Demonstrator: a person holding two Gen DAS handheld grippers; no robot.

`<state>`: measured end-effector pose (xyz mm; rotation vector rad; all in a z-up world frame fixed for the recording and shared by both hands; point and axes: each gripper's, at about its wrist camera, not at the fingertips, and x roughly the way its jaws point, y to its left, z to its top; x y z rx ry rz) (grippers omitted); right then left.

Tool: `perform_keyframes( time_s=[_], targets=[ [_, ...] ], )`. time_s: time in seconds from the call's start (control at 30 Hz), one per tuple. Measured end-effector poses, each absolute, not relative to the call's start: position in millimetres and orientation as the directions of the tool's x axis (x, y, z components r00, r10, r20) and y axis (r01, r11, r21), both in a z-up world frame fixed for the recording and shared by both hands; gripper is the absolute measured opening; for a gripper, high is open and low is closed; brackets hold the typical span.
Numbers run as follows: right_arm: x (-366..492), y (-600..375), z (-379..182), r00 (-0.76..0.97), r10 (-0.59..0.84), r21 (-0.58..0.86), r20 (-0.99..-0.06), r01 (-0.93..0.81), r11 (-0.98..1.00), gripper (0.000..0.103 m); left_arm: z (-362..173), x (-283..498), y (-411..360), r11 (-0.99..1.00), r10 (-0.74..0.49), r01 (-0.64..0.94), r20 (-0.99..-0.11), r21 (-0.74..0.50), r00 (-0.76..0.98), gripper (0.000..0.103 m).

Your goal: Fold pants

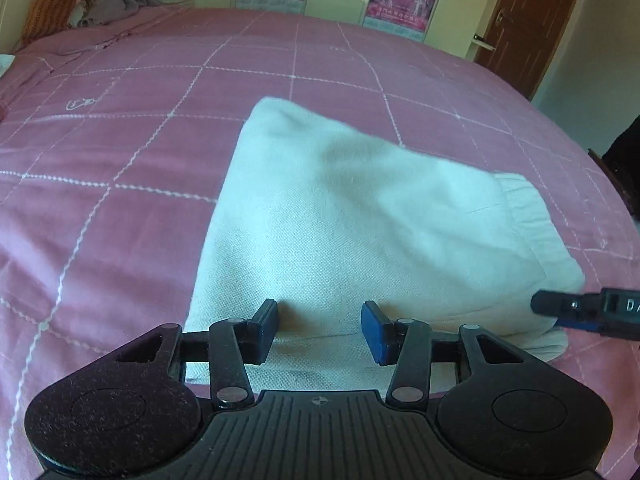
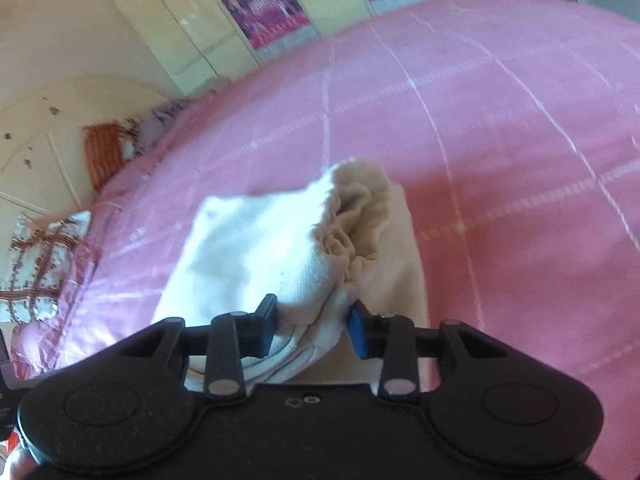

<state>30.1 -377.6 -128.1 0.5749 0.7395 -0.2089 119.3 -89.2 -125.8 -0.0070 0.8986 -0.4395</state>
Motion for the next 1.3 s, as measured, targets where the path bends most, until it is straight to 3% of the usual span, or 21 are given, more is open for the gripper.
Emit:
perform_keyframes(
  time_s=[0.03, 0.1, 0.13, 0.23, 0.3, 0.37, 0.43, 0.53, 0.6, 0.67, 1.0, 1.17, 1.3],
  targets=[
    [28, -378, -141, 0.685, 0.003, 0.393, -0.728, 0.414, 0.821, 0.045, -126, 118, -90, 0.912, -0.369, 0.370, -0.753, -0.179, 0.544, 0.048],
    [14, -374, -145, 0.707, -0.005, 0.405, -0.708, 0.412, 0.816, 0.049, -123, 119, -89, 0.911, -0.370, 0.373, -0.754, -0.179, 0.543, 0.048],
    [11, -371, -139, 0.717, -0.030, 0.396, -0.697, 0.420, 0.817, 0.056, -120, 120, -86, 0.912, -0.372, 0.366, -0.753, -0.187, 0.543, 0.048],
    [4, -359, -112, 0.760, -0.130, 0.324, -0.636, 0.416, 0.849, 0.056, -105, 125, -79, 0.920, -0.373, 0.333, -0.727, -0.207, 0.577, 0.048],
    [7, -349, -93, 0.782, -0.187, 0.261, -0.595, 0.408, 0.875, 0.051, -101, 129, -79, 0.925, -0.361, 0.327, -0.723, -0.195, 0.589, 0.048],
    [16, -337, -81, 0.799, -0.192, 0.208, -0.570, 0.366, 0.907, 0.028, -107, 136, -82, 0.930, -0.343, 0.321, -0.744, -0.182, 0.573, 0.048],
    [28, -326, -81, 0.793, -0.191, 0.148, -0.578, 0.333, 0.931, 0.019, -122, 139, -84, 0.929, -0.336, 0.321, -0.785, -0.184, 0.521, 0.048],
    [43, -322, -106, 0.722, -0.190, 0.092, -0.666, 0.333, 0.939, 0.014, -136, 133, -83, 0.927, -0.337, 0.331, -0.785, -0.179, 0.520, 0.049],
    [41, -331, -137, 0.654, -0.226, 0.044, -0.722, 0.369, 0.928, 0.014, -137, 131, -85, 0.925, -0.336, 0.339, -0.784, -0.171, 0.522, 0.049],
    [28, -343, -145, 0.693, -0.192, 0.118, -0.695, 0.373, 0.920, 0.014, -139, 130, -86, 0.925, -0.333, 0.342, -0.782, -0.163, 0.527, 0.049],
    [24, -335, -140, 0.687, -0.211, 0.105, -0.695, 0.387, 0.916, 0.014, -134, 133, -86, 0.924, -0.332, 0.347, -0.785, -0.159, 0.523, 0.049],
    [29, -332, -124, 0.703, -0.198, 0.105, -0.683, 0.363, 0.926, 0.024, -118, 137, -90, 0.931, -0.310, 0.344, -0.766, -0.124, 0.564, 0.049],
    [43, -330, -103, 0.748, -0.207, 0.101, -0.630, 0.344, 0.934, 0.025, -106, 156, -102, 0.928, -0.314, 0.353, -0.751, -0.115, 0.581, 0.049]
  ],
)
